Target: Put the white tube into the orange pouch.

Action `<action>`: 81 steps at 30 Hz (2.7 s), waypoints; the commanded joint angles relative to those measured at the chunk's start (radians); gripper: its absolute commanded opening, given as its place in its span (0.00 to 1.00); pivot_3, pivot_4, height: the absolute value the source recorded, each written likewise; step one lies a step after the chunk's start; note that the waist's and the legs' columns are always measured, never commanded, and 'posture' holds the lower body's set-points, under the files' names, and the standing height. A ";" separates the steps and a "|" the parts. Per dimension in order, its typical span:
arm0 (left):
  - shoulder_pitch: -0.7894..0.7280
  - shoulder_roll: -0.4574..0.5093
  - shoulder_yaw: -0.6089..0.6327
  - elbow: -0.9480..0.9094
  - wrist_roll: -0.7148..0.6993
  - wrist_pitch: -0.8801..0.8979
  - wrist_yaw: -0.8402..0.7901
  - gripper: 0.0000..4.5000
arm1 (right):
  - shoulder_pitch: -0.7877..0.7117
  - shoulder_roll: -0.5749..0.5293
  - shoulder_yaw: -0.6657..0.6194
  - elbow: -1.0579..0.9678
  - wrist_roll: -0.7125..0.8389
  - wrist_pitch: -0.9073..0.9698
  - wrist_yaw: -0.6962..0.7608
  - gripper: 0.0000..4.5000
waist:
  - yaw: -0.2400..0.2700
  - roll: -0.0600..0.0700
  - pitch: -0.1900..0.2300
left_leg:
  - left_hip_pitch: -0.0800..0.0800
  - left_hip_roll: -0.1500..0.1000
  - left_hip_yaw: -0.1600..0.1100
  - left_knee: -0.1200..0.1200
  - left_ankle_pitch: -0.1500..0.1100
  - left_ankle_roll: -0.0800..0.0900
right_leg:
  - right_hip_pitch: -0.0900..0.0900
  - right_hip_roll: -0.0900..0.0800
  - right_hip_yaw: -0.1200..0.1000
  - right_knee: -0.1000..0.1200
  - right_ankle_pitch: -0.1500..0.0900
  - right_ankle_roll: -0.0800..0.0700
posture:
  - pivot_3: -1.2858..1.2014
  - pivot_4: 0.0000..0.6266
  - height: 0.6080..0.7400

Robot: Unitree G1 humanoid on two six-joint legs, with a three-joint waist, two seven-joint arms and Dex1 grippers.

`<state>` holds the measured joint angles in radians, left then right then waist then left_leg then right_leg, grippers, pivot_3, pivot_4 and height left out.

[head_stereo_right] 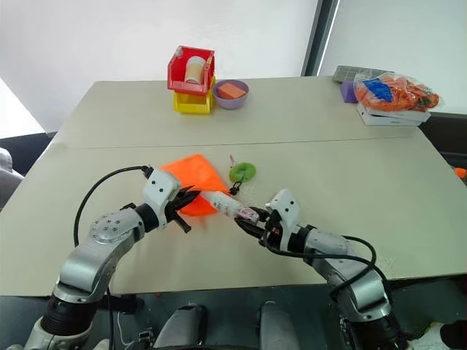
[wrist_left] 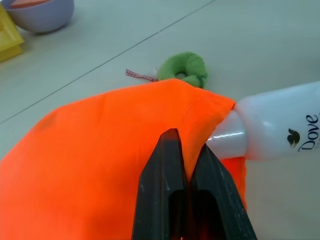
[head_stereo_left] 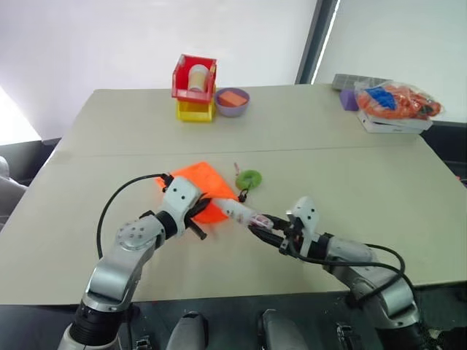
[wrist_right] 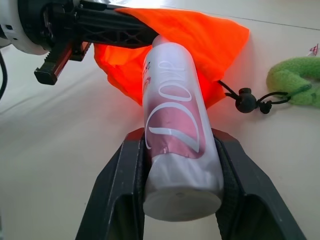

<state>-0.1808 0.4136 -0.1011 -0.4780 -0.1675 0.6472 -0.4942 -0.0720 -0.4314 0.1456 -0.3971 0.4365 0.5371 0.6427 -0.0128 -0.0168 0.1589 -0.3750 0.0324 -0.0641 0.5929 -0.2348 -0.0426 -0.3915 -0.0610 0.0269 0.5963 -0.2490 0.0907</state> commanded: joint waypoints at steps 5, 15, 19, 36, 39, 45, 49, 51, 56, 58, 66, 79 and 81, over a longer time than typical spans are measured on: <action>-0.006 0.002 -0.037 -0.091 -0.024 0.001 -0.013 0.00 | -0.134 0.113 0.094 0.068 -0.085 -0.059 -0.030 0.26 | -0.002 0.000 0.000 | 0.000 0.000 0.000 0.001 0.000 0.000 | 0.000 0.000 0.000 0.000 0.000 0.001 | 0.52 0.24 1.00; -0.004 0.017 -0.047 -0.119 -0.062 0.020 -0.035 0.00 | -0.281 0.230 0.152 0.230 -0.220 -0.071 -0.130 0.26 | -0.003 0.000 0.000 | 0.000 0.000 0.000 0.001 0.000 0.000 | 0.000 0.000 0.000 0.001 0.001 -0.002 | 0.52 0.24 1.00; -0.005 0.016 -0.048 -0.123 -0.081 0.029 -0.043 0.00 | -0.349 0.295 0.160 0.303 -0.255 -0.045 -0.174 0.26 | -0.005 0.000 0.000 | 0.000 0.000 0.000 0.001 0.000 0.000 | 0.000 0.000 0.000 0.002 0.002 -0.002 | 0.52 0.24 1.00; 0.051 0.044 0.002 -0.106 -0.099 0.016 -0.036 0.00 | -0.277 0.225 0.126 0.065 -0.178 0.170 -0.086 0.99 | -0.005 0.001 -0.001 | 0.001 0.000 0.000 0.001 0.000 0.000 | 0.000 0.000 0.000 0.003 0.001 -0.002 | 0.52 0.24 1.00; 0.087 0.072 0.029 -0.087 -0.105 0.005 -0.054 0.00 | -0.219 0.120 0.083 -0.052 -0.125 0.201 -0.019 0.99 | -0.004 0.001 -0.001 | 0.001 0.000 0.000 0.001 0.000 0.000 | 0.000 0.000 0.000 0.002 0.001 -0.001 | 0.52 0.24 1.00; 0.157 0.132 0.093 -0.053 -0.153 -0.016 -0.126 0.00 | -0.177 0.000 -0.006 -0.142 -0.023 0.209 0.063 0.99 | -0.007 0.001 -0.001 | 0.001 0.000 0.000 0.001 0.000 0.000 | -0.001 0.000 0.000 0.002 -0.001 0.001 | 0.52 0.24 1.00; 0.194 0.178 0.112 -0.008 -0.148 -0.062 -0.170 0.00 | -0.213 0.006 -0.060 -0.064 -0.011 0.210 0.025 0.99 | -0.006 0.000 -0.001 | 0.001 0.000 0.000 0.001 0.000 0.000 | -0.002 -0.001 0.000 0.001 -0.001 0.001 | 0.52 0.24 1.00; 0.207 0.195 0.117 0.023 -0.137 -0.094 -0.182 0.00 | -0.262 0.040 -0.083 0.036 -0.044 0.206 -0.045 0.99 | -0.009 0.000 -0.001 | 0.001 0.000 0.000 0.001 0.000 0.000 | -0.005 -0.001 0.000 0.000 -0.001 0.000 | 0.52 0.24 1.00; 0.190 0.183 0.122 0.050 -0.138 -0.125 -0.163 0.00 | -0.377 0.146 -0.082 0.255 -0.111 0.173 -0.172 0.99 | -0.006 0.000 -0.001 | 0.000 0.000 0.001 0.001 0.000 0.000 | -0.006 -0.002 0.000 -0.001 0.002 -0.005 | 0.52 0.24 1.00; 0.187 0.177 0.124 0.051 -0.154 -0.123 -0.170 0.00 | -0.413 0.185 -0.070 0.328 -0.132 0.159 -0.199 0.99 | -0.006 0.000 -0.001 | -0.001 0.000 0.001 0.000 0.000 0.000 | -0.004 -0.002 0.000 0.000 0.003 -0.005 | 0.52 0.24 1.00; 0.188 0.153 0.165 0.028 -0.191 -0.146 -0.159 0.74 | -0.485 0.272 -0.040 0.542 -0.206 0.114 -0.262 1.00 | -0.005 0.001 -0.001 | -0.001 0.001 0.001 -0.002 0.000 0.000 | -0.003 0.000 0.000 0.001 0.003 -0.004 | 0.52 0.24 1.00; 0.122 0.111 0.304 0.060 -0.347 -0.087 -0.119 0.75 | -0.435 0.220 -0.097 0.461 -0.217 0.093 -0.261 0.01 | -0.004 0.001 -0.001 | 0.000 0.001 0.001 -0.001 0.000 0.000 | -0.002 0.000 0.000 0.002 0.002 -0.004 | 0.52 0.24 1.00; 0.095 0.097 0.324 0.085 -0.370 -0.074 -0.104 0.75 | -0.414 0.211 -0.140 0.390 -0.185 0.083 -0.255 0.01 | -0.002 0.001 -0.001 | 0.000 0.000 0.001 -0.001 0.000 0.000 | -0.002 0.000 0.000 0.002 0.002 -0.004 | 0.52 0.24 1.00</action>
<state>-0.0683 0.5151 0.1889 -0.3917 -0.5105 0.5668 -0.6102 -0.4791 -0.2135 0.0499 0.0769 0.2212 0.6451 0.3855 -0.0148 -0.0159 0.1582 -0.3753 0.0328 -0.0634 0.5922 -0.2345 -0.0424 -0.3935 -0.0613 0.0268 0.5980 -0.2465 0.0869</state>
